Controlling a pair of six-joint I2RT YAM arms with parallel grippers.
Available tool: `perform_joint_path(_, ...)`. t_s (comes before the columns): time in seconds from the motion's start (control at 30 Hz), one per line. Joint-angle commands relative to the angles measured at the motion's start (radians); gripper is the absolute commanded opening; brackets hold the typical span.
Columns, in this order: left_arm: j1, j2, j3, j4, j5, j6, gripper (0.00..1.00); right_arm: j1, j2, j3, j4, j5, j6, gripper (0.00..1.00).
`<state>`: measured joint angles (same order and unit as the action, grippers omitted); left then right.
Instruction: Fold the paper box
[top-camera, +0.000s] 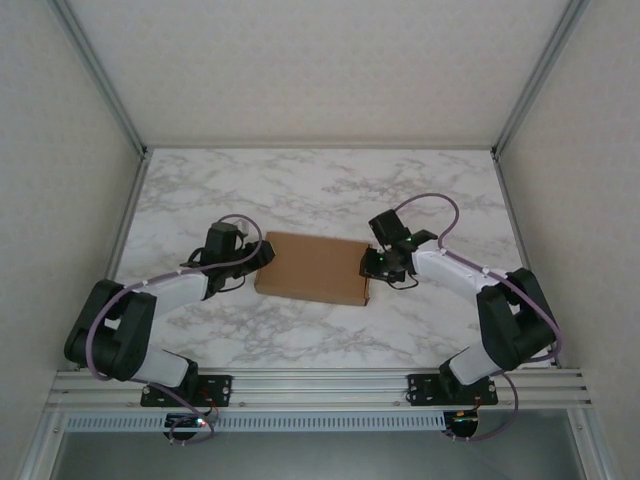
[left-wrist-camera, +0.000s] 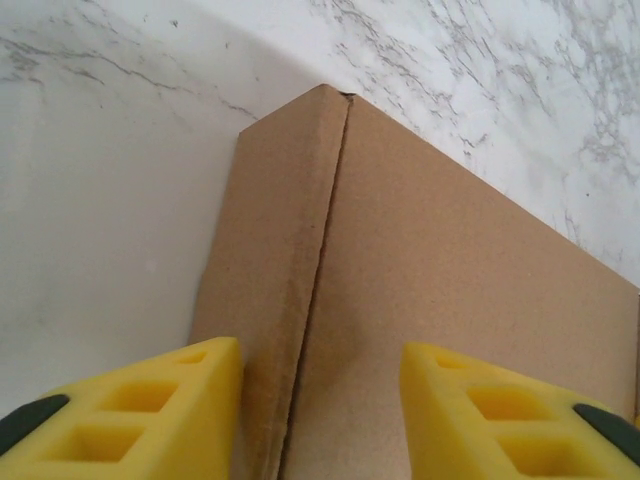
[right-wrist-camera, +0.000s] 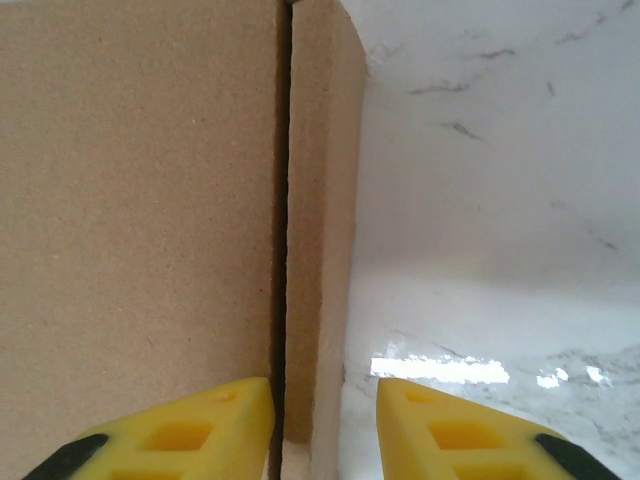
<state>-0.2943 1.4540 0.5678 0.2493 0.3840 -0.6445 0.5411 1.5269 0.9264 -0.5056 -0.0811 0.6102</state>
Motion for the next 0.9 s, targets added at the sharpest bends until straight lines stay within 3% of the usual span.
perform_joint_path(0.0,-0.035,0.031,-0.013,0.069,0.029,-0.045,0.43,-0.03,0.076,0.023,0.049,-0.021,-0.017,0.3)
perform_joint_path(0.53,-0.042,0.204,0.17,0.056,0.003,-0.058,0.43,-0.099,0.225,0.234,-0.022,0.029,-0.075,0.26)
perform_joint_path(0.67,-0.042,0.174,0.154,0.054,-0.022,-0.081,0.5,-0.101,0.217,0.242,-0.031,0.043,-0.089,0.28)
perform_joint_path(0.87,-0.036,0.051,0.193,-0.05,-0.142,-0.028,0.64,-0.102,0.152,0.278,-0.072,0.086,-0.121,0.43)
